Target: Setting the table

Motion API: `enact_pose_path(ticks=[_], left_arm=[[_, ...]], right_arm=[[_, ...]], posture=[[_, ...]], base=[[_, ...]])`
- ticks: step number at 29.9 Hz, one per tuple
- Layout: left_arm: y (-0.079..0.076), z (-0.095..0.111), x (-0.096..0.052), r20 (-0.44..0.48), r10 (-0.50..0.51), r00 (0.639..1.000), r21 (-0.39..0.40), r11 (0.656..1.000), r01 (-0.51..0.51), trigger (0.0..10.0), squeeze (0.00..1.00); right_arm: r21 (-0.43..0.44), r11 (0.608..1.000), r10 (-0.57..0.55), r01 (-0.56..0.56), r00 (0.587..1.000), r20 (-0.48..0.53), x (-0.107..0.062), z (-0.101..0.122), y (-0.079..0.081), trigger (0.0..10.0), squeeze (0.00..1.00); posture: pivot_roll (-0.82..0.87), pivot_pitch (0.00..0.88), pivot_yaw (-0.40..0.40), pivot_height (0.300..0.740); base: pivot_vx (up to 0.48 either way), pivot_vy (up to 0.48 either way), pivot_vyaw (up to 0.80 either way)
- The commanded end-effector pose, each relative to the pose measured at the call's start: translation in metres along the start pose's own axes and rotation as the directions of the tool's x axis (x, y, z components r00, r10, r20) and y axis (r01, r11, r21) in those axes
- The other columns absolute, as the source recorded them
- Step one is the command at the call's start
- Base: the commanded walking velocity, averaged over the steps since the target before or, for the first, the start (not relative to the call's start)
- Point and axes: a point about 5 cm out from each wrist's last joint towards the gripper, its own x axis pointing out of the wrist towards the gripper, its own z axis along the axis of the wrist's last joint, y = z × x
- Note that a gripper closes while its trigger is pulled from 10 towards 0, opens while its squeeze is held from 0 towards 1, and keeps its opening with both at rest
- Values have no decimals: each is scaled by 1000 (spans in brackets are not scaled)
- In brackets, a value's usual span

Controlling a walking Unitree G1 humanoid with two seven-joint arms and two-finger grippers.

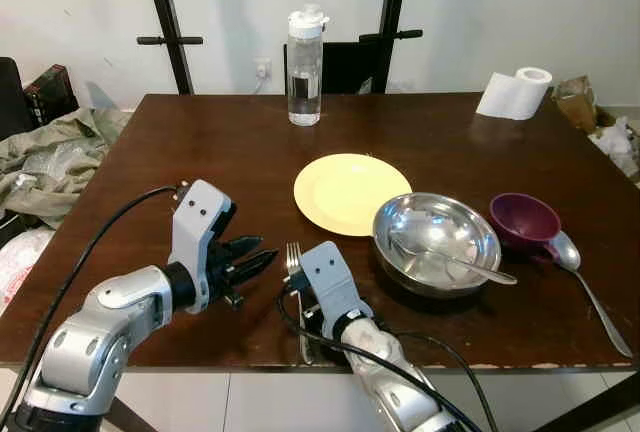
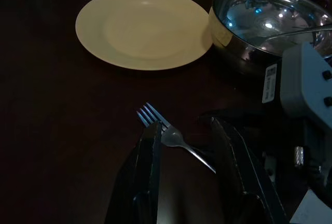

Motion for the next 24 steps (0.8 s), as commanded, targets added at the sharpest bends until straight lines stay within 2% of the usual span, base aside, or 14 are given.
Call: enact_pose_path(ticks=[1,3,7,9,10,11,12,13,14,16,19,22,24], left_arm=[[-3,-5,-1,-23,0,1000,-6,1000,0,10000,0],[-4,-9,0,-35,6,999,-13,1000,-7,10000,0],[-4,-20,4,-68,44,997,-44,998,-47,10000,0],[-3,-36,12,-115,110,987,-59,991,-117,10000,0],[-4,-43,19,-130,147,981,-64,986,-156,10000,0],[-4,-43,19,-130,147,981,-64,986,-156,10000,0],[-7,-46,27,-133,167,977,-62,982,-176,10000,0],[-10,-47,35,-138,181,974,-48,981,-189,10000,0],[-10,-47,35,-138,181,974,-48,981,-189,10000,0],[-15,-49,45,-150,187,971,-23,981,-193,10000,0],[-20,-51,51,-168,212,963,42,977,-208,10000,0],[-21,-50,51,-163,220,962,48,975,-215,10000,0],[-24,-48,54,-157,230,960,42,973,-226,10000,0]], right_arm=[[39,999,19,-15,996,-88,-2,-21,2,10000,0],[93,995,46,-38,996,-81,-3,-19,4,10000,0],[95,995,19,-10,996,-88,-4,-22,-2,10000,0],[63,997,-42,49,994,-98,-5,-28,-15,10000,0],[61,994,-85,91,992,-90,-8,-30,-28,10000,0],[61,994,-85,91,992,-90,-8,-30,-28,10000,0],[66,990,-123,127,990,-64,-11,-29,-39,10000,0],[88,982,-166,165,986,6,-15,-21,-53,10000,0],[88,982,-166,165,986,6,-15,-21,-53,10000,0],[135,974,-201,183,971,130,-22,-4,-68,10000,0],[258,962,-183,93,919,350,-42,32,-80,10000,0],[312,949,-187,51,887,422,-51,46,-84,10000,0],[363,932,-187,-8,846,499,-60,62,-87,10000,0]], posture=[[117,137,77,740],[116,135,78,740],[117,127,79,740],[113,128,80,740],[113,128,80,740],[113,128,80,740],[103,127,85,740],[96,126,90,740],[96,126,90,740],[88,124,100,740],[75,126,111,740],[72,129,118,740],[74,130,120,740]], base=[[0,0,0],[0,0,0],[0,0,0],[0,0,0],[0,0,0],[0,0,0],[0,0,0],[0,0,0],[0,0,0],[0,0,0],[0,0,0],[0,0,0],[0,0,0]])
